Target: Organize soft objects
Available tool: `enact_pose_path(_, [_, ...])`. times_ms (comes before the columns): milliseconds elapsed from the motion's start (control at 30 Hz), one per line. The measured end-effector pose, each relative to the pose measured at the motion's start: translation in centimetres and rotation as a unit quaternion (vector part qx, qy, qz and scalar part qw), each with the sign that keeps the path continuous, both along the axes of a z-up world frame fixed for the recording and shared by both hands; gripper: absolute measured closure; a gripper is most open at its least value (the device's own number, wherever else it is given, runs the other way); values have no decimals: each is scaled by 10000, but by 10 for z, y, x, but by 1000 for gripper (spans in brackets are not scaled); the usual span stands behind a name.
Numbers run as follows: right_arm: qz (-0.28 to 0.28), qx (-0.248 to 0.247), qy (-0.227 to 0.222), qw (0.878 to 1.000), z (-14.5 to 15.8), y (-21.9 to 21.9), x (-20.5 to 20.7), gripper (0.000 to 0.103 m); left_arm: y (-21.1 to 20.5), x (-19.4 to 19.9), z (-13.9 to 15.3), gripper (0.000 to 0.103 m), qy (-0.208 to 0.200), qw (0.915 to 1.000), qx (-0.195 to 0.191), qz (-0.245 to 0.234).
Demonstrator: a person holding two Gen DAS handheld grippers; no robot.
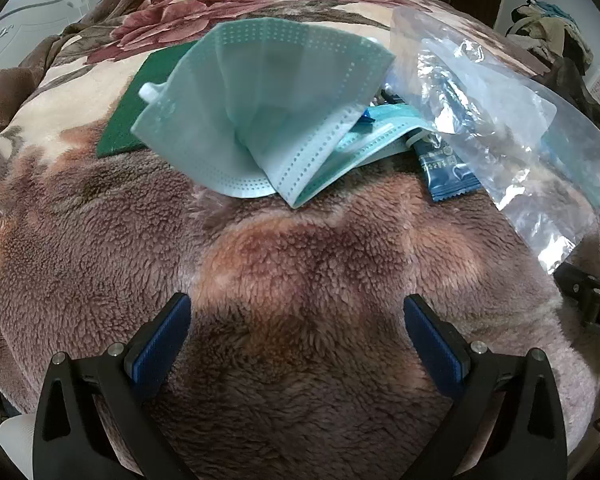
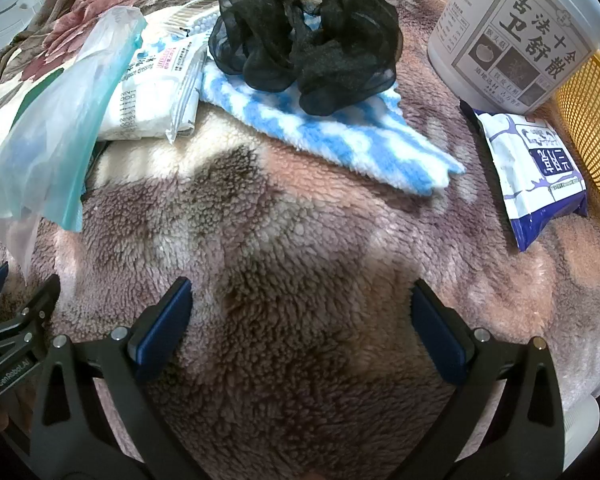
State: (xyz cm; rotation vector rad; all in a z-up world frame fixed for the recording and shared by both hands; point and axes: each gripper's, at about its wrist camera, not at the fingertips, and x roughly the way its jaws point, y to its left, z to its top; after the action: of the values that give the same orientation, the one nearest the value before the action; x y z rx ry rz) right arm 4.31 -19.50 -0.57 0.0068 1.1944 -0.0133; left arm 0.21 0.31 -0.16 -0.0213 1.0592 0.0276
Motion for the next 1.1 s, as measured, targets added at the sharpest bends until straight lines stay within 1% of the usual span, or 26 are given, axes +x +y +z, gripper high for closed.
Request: enact_pose_path(1100, [4, -6, -66, 10000, -2, 1, -2, 0, -3, 0, -3, 0, -8, 10000, 43, 11])
